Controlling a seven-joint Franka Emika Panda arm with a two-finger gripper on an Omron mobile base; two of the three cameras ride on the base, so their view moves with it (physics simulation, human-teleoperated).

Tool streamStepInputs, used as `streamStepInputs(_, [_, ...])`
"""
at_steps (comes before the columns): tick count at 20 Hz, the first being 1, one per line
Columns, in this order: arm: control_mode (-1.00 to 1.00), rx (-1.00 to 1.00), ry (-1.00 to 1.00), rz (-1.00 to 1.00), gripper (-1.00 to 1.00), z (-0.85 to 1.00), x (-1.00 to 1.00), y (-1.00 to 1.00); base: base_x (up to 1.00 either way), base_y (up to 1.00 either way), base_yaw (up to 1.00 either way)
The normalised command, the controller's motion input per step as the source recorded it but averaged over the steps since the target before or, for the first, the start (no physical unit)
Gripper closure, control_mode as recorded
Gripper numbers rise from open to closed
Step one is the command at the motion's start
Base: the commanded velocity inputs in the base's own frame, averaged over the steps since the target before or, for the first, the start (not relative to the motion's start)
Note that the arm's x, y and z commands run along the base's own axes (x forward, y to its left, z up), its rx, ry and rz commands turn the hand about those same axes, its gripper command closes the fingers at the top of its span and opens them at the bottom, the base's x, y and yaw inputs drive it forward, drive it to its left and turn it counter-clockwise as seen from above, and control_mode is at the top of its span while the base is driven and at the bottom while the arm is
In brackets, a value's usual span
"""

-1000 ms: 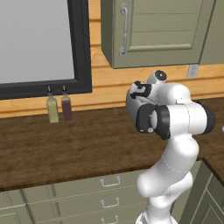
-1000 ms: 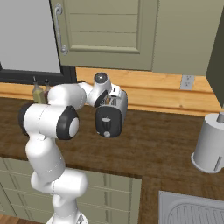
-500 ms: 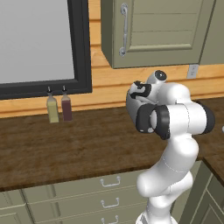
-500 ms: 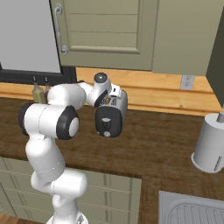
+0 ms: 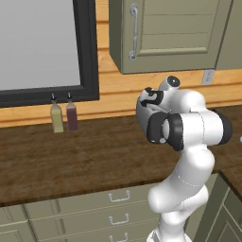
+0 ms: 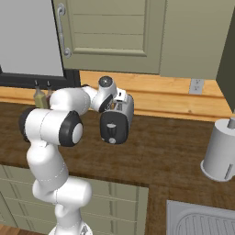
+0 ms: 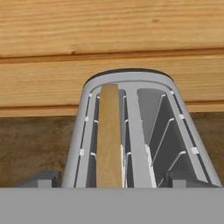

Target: Start the toaster. Once the lever pops up, take the bread to the plate on the dining counter.

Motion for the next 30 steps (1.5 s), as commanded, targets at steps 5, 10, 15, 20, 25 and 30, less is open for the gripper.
streamStepInputs(5, [-1.0, 0.0, 0.0, 0.0, 1.0, 0.0, 0.0, 0.0, 0.0, 0.0, 0.0])
streamStepInputs(10, [-1.0, 0.0, 0.0, 0.0, 1.0, 0.0, 0.0, 0.0, 0.0, 0.0, 0.0])
streamStepInputs(15, [-1.0, 0.0, 0.0, 0.0, 1.0, 0.0, 0.0, 0.0, 0.0, 0.0, 0.0])
streamStepInputs(20, [-1.0, 0.0, 0.0, 0.0, 1.0, 0.0, 0.0, 0.0, 0.0, 0.0, 0.0])
streamStepInputs(25, [-1.0, 0.0, 0.0, 0.0, 1.0, 0.0, 0.0, 0.0, 0.0, 0.0, 0.0])
streamStepInputs(30, [-1.0, 0.0, 0.0, 0.0, 1.0, 0.0, 0.0, 0.0, 0.0, 0.0, 0.0])
